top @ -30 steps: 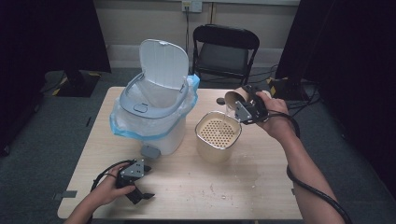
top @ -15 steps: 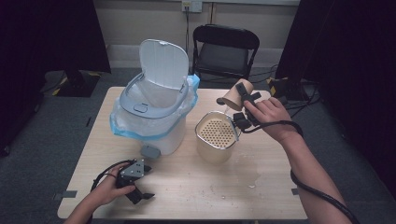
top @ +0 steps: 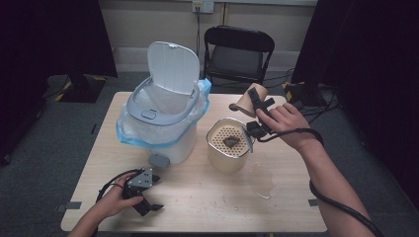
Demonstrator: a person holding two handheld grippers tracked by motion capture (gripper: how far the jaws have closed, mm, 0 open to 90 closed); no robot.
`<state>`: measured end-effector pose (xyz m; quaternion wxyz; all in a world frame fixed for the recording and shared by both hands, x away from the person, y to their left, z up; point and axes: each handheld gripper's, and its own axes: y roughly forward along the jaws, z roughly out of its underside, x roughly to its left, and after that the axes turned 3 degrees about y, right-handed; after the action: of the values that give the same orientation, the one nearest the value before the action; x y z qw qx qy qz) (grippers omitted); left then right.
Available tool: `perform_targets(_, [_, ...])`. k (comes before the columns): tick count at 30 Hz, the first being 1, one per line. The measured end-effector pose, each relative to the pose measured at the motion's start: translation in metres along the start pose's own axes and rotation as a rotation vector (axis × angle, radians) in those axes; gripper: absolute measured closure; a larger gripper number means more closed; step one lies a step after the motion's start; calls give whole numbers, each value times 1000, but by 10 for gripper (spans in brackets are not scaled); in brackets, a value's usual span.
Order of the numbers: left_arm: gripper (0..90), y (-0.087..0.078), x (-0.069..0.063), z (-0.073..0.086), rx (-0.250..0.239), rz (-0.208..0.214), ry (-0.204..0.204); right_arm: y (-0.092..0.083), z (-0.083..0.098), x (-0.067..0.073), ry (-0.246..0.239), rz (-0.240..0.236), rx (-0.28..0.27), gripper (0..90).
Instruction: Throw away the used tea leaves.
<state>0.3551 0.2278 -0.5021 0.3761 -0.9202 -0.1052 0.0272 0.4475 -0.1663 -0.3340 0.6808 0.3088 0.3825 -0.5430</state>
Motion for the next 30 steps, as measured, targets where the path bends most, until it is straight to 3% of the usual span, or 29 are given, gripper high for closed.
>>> perform_targets(2, [0, 0, 0, 0, 0, 0, 0, 1, 1, 0, 74, -38, -5, 404])
perform_targets(7, [0, 0, 0, 0, -4, -3, -1, 5, 4, -5, 363, -244, -53, 403])
perform_targets(11, [0, 0, 0, 0, -4, -3, -1, 9, 6, -8, 514, -341, -77, 403])
perform_targets(13, [0, 0, 0, 0, -4, -3, -1, 11, 8, -10, 633, -398, -84, 403])
perform_targets(15, [0, 0, 0, 0, -4, -3, -1, 13, 11, -12, 675, -430, -95, 403])
perform_targets(19, [0, 0, 0, 0, -4, -3, -1, 16, 17, -15, 845, -509, -115, 402])
perform_targets(23, [0, 0, 0, 0, -4, -3, -1, 20, 23, -16, 985, -575, -126, 401])
perform_targets(30, [0, 0, 0, 0, -4, -3, -1, 26, 32, -12, 1163, -624, -141, 399])
